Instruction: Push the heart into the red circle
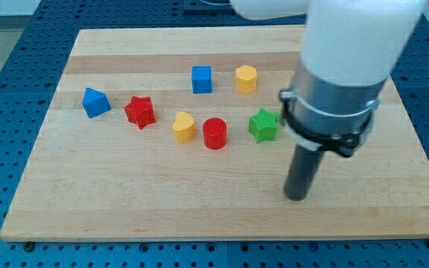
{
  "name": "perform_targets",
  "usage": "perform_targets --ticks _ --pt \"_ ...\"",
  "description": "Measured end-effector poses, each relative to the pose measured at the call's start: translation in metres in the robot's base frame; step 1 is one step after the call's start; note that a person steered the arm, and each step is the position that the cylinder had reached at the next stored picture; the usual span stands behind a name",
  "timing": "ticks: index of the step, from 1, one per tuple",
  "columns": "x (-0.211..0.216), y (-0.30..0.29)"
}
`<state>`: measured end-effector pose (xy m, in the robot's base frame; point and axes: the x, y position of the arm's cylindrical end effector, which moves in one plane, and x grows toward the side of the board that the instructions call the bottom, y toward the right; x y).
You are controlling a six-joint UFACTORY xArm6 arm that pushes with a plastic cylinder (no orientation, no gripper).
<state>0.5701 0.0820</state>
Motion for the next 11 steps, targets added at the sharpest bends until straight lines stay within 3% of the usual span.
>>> perform_targets --ticks 3,4,8,11 --pt "0.0 -0.148" --pt "-0.015 -0.168" --pt "-0.045 -0.186" --pt "-0.107 -0.186"
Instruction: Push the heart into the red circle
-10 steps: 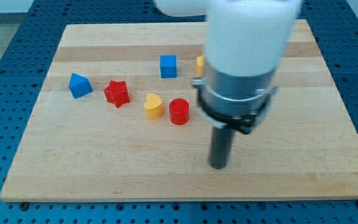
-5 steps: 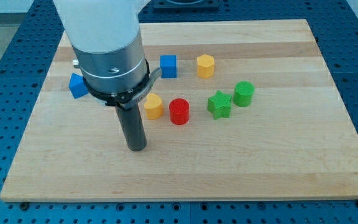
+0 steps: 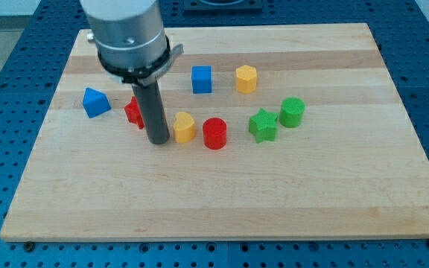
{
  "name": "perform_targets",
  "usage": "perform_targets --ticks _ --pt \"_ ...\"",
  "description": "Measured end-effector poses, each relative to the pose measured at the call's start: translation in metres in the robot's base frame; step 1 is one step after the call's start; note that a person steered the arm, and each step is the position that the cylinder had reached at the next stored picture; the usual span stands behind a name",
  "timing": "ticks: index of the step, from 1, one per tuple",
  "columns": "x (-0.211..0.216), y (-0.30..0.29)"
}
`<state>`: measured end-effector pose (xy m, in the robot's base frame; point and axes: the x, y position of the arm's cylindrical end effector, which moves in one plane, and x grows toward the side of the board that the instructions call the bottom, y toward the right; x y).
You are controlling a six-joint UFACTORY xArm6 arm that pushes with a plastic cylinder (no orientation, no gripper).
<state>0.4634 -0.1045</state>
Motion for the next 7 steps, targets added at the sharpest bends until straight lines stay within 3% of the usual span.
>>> perform_targets --ticks 5,7 --pt "0.014 -0.005" --pt "-0.002 -0.018"
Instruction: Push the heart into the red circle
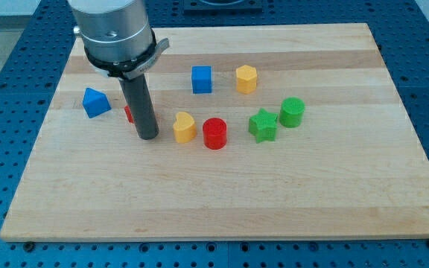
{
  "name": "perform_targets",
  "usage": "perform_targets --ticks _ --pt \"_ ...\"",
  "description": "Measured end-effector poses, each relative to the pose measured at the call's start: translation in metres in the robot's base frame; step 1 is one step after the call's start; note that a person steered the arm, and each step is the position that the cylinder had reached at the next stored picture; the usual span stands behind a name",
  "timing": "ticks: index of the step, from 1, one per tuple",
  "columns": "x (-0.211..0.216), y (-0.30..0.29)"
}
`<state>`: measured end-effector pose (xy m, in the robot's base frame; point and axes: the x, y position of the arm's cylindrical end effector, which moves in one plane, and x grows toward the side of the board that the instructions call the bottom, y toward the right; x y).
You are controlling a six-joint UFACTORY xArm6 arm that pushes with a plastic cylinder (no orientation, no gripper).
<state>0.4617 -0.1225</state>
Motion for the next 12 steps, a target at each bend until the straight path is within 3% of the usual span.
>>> perform_targets --ticks 12 --pt "0.001 0.08"
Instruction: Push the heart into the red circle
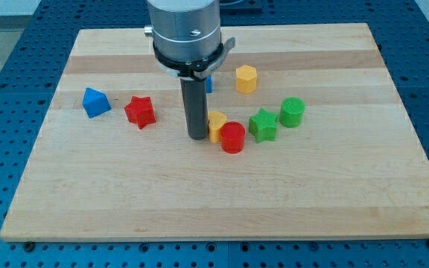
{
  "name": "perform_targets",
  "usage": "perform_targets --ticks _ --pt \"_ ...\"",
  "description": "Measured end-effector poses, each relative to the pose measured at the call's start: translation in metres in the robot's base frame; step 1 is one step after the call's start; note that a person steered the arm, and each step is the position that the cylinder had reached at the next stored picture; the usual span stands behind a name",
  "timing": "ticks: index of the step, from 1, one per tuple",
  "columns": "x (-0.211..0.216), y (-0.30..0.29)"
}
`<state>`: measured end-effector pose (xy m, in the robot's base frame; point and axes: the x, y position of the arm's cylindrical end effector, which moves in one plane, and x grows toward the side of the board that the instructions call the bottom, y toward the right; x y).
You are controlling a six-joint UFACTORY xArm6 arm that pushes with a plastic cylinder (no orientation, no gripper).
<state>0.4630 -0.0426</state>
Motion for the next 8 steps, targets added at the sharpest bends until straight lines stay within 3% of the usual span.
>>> perform_targets --ticks 2,4,5,6,8 --pt "0.0 0.0" --pt "0.0 -0.038" --pt "-0.023 -0.039" --pt "-0.045 -0.034" --pt "-0.048 -0.001"
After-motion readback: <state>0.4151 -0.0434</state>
